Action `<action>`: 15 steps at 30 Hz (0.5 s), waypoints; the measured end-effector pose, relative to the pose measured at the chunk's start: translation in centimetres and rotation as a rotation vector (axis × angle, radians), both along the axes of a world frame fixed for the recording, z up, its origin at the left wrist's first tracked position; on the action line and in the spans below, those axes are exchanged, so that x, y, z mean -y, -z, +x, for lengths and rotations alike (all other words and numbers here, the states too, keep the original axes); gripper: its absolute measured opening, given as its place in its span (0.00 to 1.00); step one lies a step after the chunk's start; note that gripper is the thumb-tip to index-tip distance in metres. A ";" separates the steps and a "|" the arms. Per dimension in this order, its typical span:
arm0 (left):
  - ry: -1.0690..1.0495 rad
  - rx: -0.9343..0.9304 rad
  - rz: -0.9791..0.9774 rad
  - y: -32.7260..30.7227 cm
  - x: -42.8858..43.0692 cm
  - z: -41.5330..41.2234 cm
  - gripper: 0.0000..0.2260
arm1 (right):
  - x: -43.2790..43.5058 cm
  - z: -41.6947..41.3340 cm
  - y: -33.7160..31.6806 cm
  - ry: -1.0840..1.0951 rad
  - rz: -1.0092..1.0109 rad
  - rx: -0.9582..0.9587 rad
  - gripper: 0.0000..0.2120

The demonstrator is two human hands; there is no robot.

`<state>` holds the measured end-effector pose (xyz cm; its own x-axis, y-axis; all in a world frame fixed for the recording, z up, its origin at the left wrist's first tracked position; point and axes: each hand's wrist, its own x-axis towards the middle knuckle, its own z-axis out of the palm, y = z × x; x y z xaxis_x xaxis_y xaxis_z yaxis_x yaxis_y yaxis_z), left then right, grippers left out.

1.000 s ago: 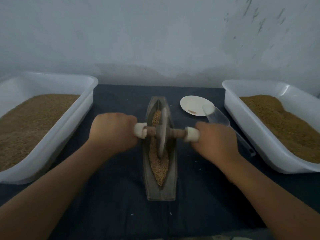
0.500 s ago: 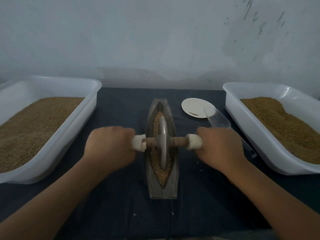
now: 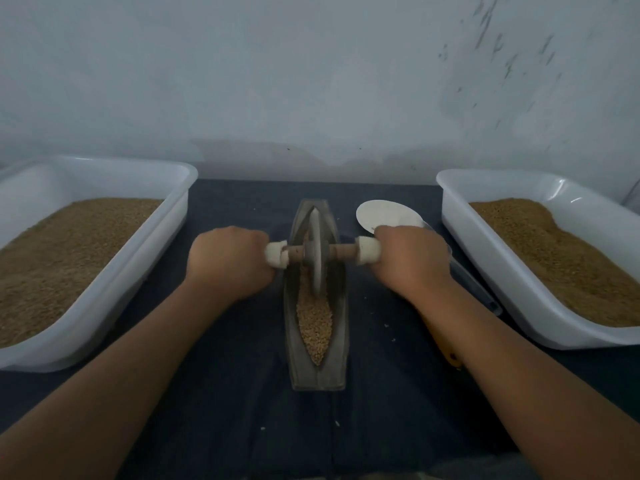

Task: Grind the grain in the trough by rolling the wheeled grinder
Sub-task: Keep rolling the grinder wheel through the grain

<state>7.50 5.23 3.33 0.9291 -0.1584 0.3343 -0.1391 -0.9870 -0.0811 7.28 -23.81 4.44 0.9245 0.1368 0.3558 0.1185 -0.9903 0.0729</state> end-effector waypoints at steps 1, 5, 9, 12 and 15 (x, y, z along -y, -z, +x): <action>0.019 0.016 0.012 0.4 -0.4 -1.2 0.15 | 0.3 -1.2 0.0 -0.027 -0.026 -0.001 0.10; 0.121 0.066 0.022 1.7 -1.6 -5.6 0.20 | 1.4 -5.7 0.0 -0.166 -0.056 0.090 0.15; 0.109 0.108 0.069 1.6 -1.6 -4.4 0.20 | 1.2 -5.1 0.3 -0.136 -0.037 0.084 0.14; 0.049 0.075 0.072 0.7 -0.5 -0.3 0.15 | 0.2 -1.4 0.5 -0.009 -0.007 0.027 0.12; 0.005 0.014 0.020 -0.8 0.6 2.2 0.15 | -0.5 1.7 0.1 0.065 0.054 -0.020 0.11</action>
<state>9.68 4.65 4.17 0.9235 -0.1697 0.3440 -0.1425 -0.9844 -0.1032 8.96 -23.29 4.29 0.9378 0.0575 0.3425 0.0549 -0.9983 0.0172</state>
